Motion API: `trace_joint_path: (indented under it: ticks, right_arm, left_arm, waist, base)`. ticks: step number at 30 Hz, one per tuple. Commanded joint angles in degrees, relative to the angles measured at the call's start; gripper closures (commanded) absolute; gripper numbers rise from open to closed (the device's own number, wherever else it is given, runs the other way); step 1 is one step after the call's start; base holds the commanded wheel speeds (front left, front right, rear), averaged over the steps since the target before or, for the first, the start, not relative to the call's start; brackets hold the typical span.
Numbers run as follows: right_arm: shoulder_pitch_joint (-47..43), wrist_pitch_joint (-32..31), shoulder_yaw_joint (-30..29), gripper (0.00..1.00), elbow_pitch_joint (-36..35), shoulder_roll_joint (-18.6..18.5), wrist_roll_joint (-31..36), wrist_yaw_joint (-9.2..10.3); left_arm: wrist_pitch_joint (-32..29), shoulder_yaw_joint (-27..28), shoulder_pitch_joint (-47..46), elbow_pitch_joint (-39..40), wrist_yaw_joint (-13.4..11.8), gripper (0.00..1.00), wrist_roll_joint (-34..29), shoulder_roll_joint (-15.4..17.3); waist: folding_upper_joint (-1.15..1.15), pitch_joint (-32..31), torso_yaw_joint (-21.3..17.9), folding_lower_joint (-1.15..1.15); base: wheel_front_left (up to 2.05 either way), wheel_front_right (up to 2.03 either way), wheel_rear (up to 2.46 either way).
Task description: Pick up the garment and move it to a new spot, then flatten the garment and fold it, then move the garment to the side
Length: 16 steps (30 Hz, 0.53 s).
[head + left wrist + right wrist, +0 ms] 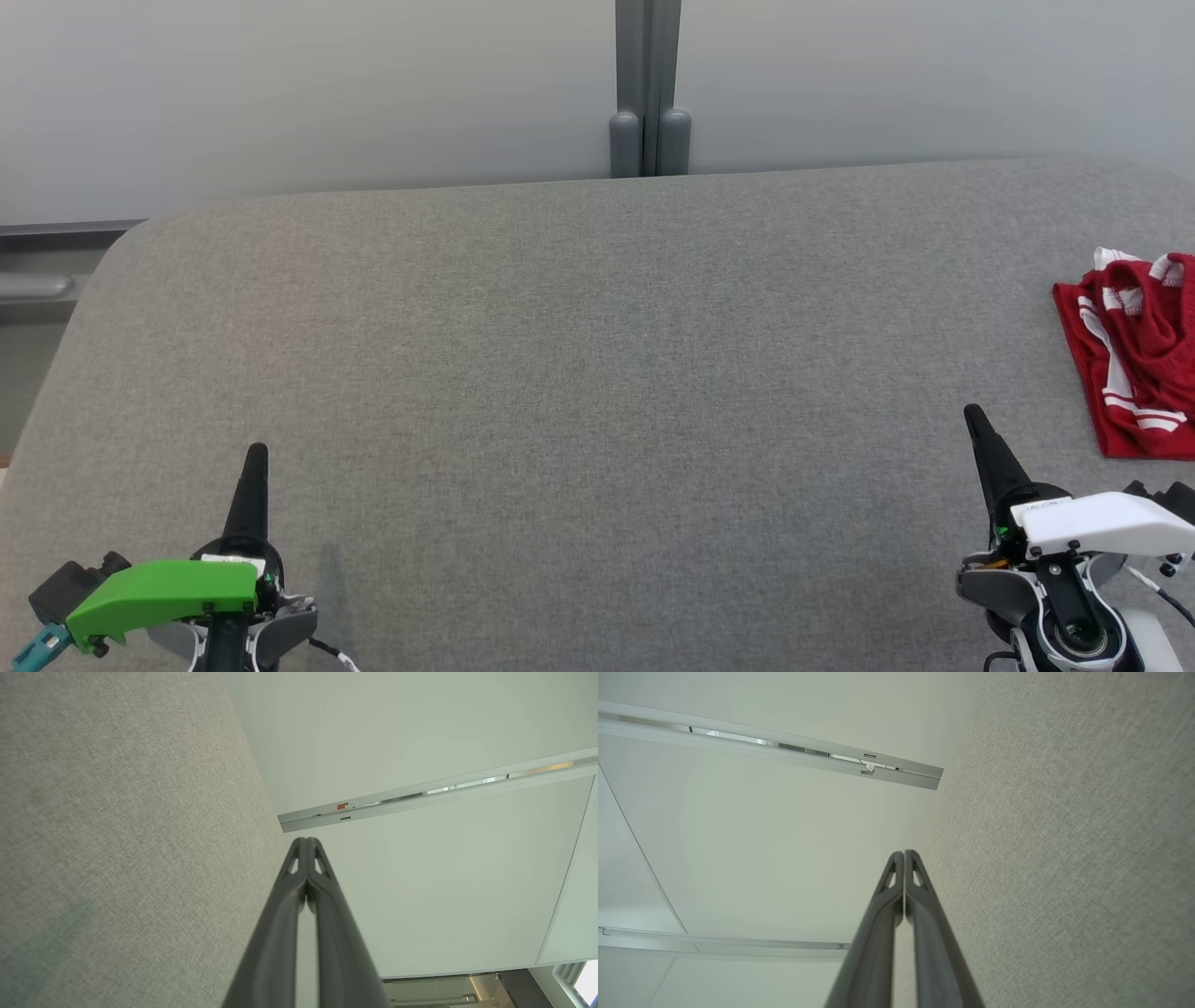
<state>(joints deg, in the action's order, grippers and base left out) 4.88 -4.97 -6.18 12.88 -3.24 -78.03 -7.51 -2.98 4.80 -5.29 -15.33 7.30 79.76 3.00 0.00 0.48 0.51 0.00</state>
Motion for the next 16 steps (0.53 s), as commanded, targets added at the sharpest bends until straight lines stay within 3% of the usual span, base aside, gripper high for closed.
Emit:
trace_joint_path:
  ticks: [1, 16]
  right_arm:
    - [0.74, -0.26, -0.16, 1.0, -0.01, -0.06, -1.46, 0.02]
    - [1.26, -0.99, -0.29, 1.0, 0.63, 0.14, -8.13, 0.03]
  left_arm:
    - [-0.48, 0.32, -0.94, 0.42, 0.26, 1.0, 1.34, 0.12]
    - [-2.11, 1.19, -1.23, 0.99, 0.29, 1.0, 7.22, -0.02]
  waist:
    - [0.0, -0.01, -0.02, 0.0]
    - [0.0, -0.15, -0.25, 0.0]
  base:
    - [0.0, 0.0, 0.0]
    - [0.0, 0.0, 0.0]
